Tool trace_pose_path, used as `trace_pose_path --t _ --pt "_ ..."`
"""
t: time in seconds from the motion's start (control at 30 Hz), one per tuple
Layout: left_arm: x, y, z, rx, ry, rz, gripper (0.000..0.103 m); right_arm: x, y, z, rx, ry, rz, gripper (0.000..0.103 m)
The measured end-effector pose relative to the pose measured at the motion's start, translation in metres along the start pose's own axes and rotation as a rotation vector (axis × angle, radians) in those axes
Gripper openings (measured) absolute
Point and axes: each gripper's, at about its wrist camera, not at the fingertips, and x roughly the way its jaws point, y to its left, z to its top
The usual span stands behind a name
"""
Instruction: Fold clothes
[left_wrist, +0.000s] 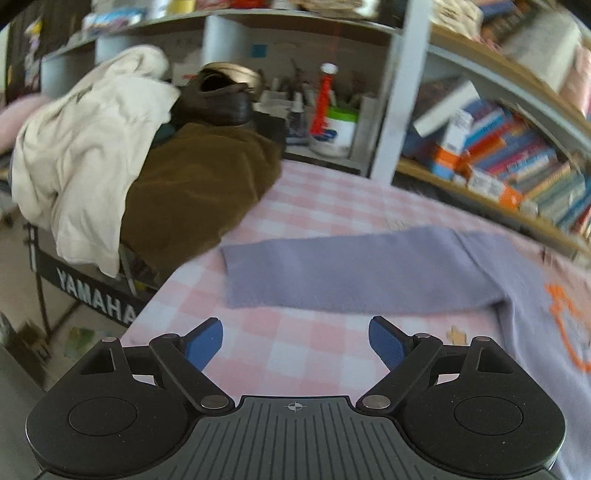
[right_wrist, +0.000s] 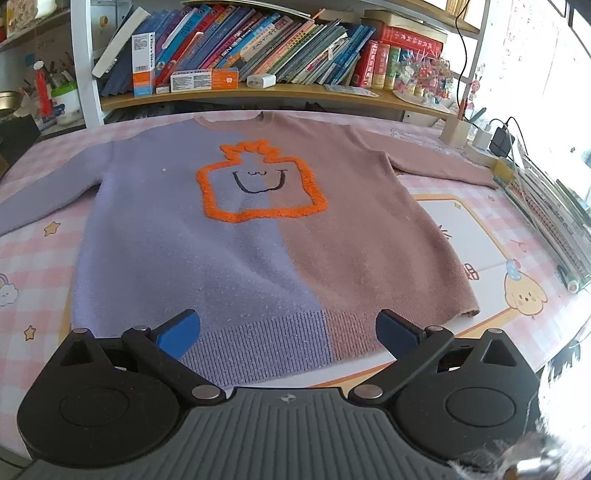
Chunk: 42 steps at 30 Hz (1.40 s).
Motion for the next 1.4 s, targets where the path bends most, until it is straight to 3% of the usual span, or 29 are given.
trace_pose_path --t 0.17,0.33,0.43,0.8,0.9,1.0,1.17,1.3,1.37,1.4 --pt "0.024 0.025 0.010 -0.212 0.001 -0.011 0.085 -0.001 -0.004 0.001 -0.003 0.007 -0.026 0.102" --pt "0.040 0.037 0.013 -0.284 0.004 0.034 0.073 -0.001 -0.009 0.002 0.002 0.020 -0.057 0.102" --pt "0.048 0.035 0.017 -0.303 -0.001 0.020 0.063 -0.001 -0.013 0.001 0.007 0.032 -0.070 0.102" --pt "0.062 0.013 0.012 -0.511 0.061 -0.204 0.061 0.004 -0.012 0.005 0.012 0.043 -0.074 0.102" --pt "0.066 0.012 0.011 -0.547 0.065 -0.231 0.061 0.006 -0.010 0.006 0.008 0.042 -0.068 0.102" --pt "0.069 0.021 0.014 -0.577 0.032 -0.198 0.060 0.006 -0.010 0.008 0.008 0.039 -0.069 0.102" --pt "0.071 0.044 0.016 -0.648 0.009 -0.139 0.034 0.006 -0.012 0.008 0.012 0.032 -0.074 0.102" --pt "0.073 0.046 0.017 -0.656 0.011 -0.110 0.022 0.005 -0.015 0.008 0.016 0.026 -0.078 0.102" --pt "0.076 0.048 0.017 -0.661 0.017 -0.100 0.007 0.005 -0.016 0.008 0.018 0.023 -0.080 0.102" --pt "0.077 0.050 0.017 -0.665 0.021 -0.100 0.004 0.005 -0.016 0.008 0.019 0.022 -0.081 0.102"
